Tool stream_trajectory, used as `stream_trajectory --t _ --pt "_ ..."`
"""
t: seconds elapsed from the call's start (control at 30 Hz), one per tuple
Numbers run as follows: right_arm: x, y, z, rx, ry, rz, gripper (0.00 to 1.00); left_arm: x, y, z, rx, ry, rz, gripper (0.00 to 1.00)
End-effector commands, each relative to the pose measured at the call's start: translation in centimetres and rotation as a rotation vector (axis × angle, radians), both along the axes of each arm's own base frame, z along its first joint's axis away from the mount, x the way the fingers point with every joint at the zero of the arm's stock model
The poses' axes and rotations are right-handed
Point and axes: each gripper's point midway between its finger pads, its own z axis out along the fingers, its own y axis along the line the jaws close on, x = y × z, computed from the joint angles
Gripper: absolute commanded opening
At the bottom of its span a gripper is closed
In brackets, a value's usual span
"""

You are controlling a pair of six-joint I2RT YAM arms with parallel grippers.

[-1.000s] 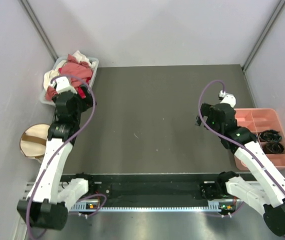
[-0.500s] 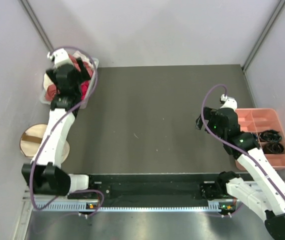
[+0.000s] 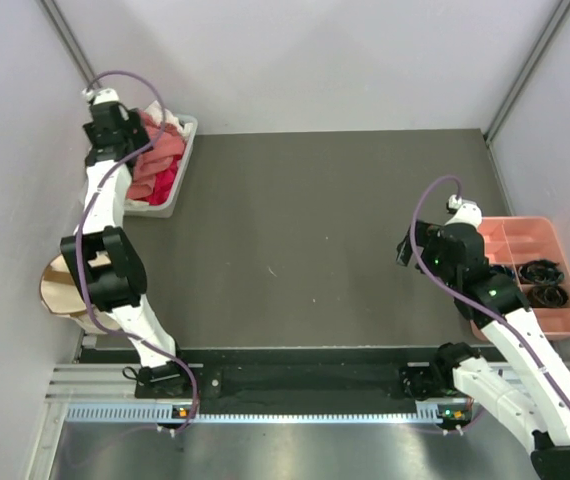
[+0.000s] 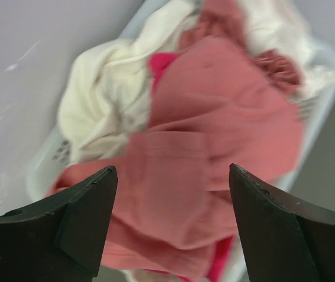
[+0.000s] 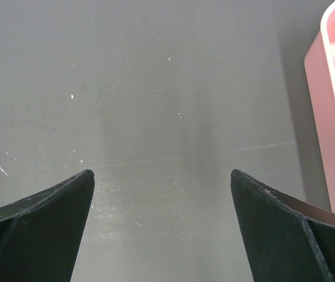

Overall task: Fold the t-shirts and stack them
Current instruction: Grab crumpled tshirt from bin with the left arm

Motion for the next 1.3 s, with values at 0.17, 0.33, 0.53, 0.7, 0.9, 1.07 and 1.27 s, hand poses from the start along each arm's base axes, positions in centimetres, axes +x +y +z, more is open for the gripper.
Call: stream_trajectory --t 0.17,0.33,0.53,0.7,0.9,1.07,1.27 --pt "0.3 0.3 0.3 -0.009 0.003 0.009 0.99 -0.4 1.6 1.1 -0.072 -0.022 -0.027 0.77" --pt "0.3 0.3 0.0 -0.005 0.007 0.006 0.99 0.2 0.2 -0.1 -0.132 -0.018 -0.080 0.76" --pt "0.3 0.4 -0.4 0.004 0.013 0.001 0.99 0.1 0.2 -1.8 -0.149 0.022 -0.073 0.75" --pt "0.5 0.3 0.4 -0.002 0.000 -0.004 0.99 0.3 0.1 -4.6 -0.195 0.076 -0.059 0.73" --pt "0.5 -0.1 0.3 -0.018 0.000 -0.016 0.99 0.4 -0.1 -6.5 -0.205 0.110 -0.061 0.70" --pt "0.4 0.2 -0.4 0.003 0.011 -0.015 0.99 -0.2 0.8 -7.5 -0.174 0.151 -0.023 0.53" --pt "0.4 0.2 -0.3 0.007 0.009 -0.013 0.99 -0.6 1.3 -7.2 -0.162 0.156 0.009 0.00"
